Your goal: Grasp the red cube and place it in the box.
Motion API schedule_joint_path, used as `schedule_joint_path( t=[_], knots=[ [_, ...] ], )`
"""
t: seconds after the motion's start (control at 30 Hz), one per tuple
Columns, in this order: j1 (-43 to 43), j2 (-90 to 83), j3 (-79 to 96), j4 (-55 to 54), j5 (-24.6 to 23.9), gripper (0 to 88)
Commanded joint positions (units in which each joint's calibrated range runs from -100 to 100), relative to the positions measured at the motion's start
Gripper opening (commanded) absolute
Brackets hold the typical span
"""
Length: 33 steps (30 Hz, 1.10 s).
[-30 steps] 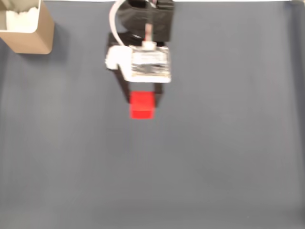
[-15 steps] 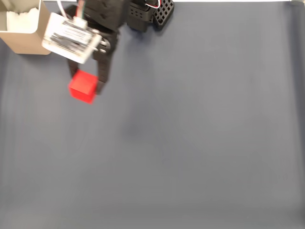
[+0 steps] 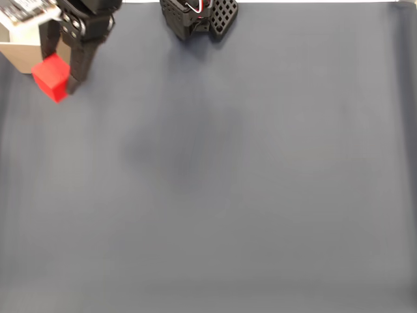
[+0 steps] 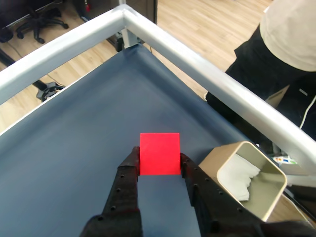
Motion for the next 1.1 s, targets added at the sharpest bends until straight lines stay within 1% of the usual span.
schedule_joint_path(
  t=[0.0, 0.53, 0.83, 1.07],
  knots=[
    [3.31, -1.86, -3.31, 0.57, -0.83, 0.0],
    [14.88, -1.08, -1.94, 0.41, -3.47, 0.0],
    [20.99, 2.3, -1.76, -2.54, -4.3, 0.0],
    [23.62, 5.77, -1.76, -4.84, -4.98, 0.0]
  ],
)
